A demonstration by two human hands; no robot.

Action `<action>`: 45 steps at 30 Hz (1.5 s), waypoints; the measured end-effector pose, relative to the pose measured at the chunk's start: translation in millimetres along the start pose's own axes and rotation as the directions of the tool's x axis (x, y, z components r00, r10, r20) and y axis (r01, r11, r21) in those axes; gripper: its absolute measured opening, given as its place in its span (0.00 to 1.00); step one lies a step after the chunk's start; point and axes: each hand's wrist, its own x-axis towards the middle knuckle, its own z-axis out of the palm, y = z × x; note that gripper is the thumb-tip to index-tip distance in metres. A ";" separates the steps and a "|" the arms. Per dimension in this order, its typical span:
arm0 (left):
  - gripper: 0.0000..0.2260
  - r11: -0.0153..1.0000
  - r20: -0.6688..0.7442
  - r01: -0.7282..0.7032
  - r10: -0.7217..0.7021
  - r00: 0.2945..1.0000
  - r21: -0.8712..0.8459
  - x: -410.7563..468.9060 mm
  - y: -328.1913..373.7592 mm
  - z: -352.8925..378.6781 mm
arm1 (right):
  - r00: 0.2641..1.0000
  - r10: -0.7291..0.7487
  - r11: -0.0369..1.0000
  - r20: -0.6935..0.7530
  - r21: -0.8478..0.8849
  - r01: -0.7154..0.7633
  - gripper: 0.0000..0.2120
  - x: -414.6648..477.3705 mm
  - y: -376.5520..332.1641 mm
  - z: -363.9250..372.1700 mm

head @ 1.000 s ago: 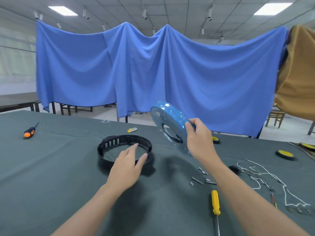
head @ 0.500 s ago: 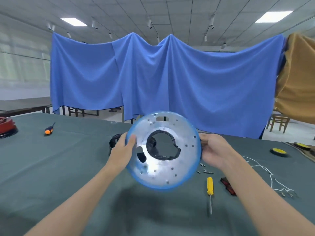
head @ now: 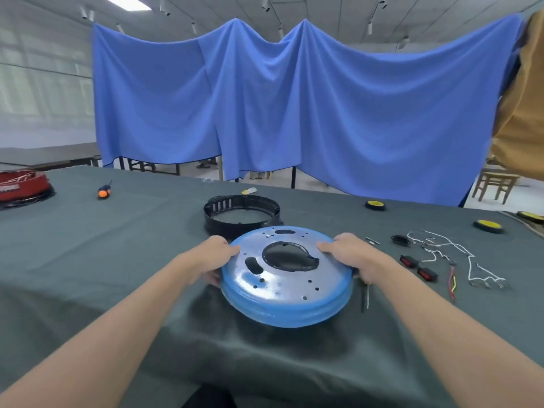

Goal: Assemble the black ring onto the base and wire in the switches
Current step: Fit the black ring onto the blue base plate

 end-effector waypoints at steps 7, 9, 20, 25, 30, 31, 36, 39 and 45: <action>0.14 0.985 -0.028 -0.017 0.022 0.999 0.171 17.1 -16.4 -0.7 | 0.997 -0.047 0.987 -0.068 -0.154 0.036 0.18 18.2 5.8 16.0; 0.17 0.973 -0.053 -0.017 0.030 0.998 0.232 22.9 -18.3 1.4 | 0.993 -0.052 0.968 -0.110 -0.249 0.023 0.19 26.7 9.3 22.4; 0.16 0.936 -0.108 -0.099 0.143 0.984 0.338 57.6 -11.2 10.4 | 0.963 -0.115 0.912 -0.242 -0.411 0.005 0.14 74.4 14.6 32.4; 0.15 0.965 -0.126 -0.098 0.132 0.983 0.245 77.8 -12.9 6.7 | 0.951 -0.172 0.862 -0.257 -0.507 0.019 0.18 85.9 5.9 27.2; 0.18 0.993 -0.434 -0.013 0.065 0.899 0.121 102.2 -16.5 -1.4 | 0.948 -0.260 0.939 -0.186 -0.278 0.203 0.17 103.2 -35.6 35.9; 0.18 0.995 -0.463 -0.004 0.050 0.885 0.100 107.3 -16.9 -2.3 | 0.959 -0.228 0.951 -0.169 -0.249 0.182 0.18 109.6 -44.1 40.7; 0.19 0.986 -0.518 0.050 -0.127 0.846 -0.160 133.9 -20.9 -9.6 | 0.981 -0.075 0.909 -0.179 -0.417 -0.007 0.20 144.1 -64.5 65.2; 0.20 0.969 -0.486 0.092 -0.196 0.852 -0.231 146.8 -20.7 -14.9 | 0.981 0.000 0.917 -0.196 -0.392 -0.078 0.18 157.6 -70.0 73.2; 0.15 0.980 -0.509 0.133 -0.192 0.839 -0.151 161.5 -11.8 -14.6 | 0.962 0.015 0.955 -0.271 -0.281 -0.094 0.09 173.6 -70.5 77.1</action>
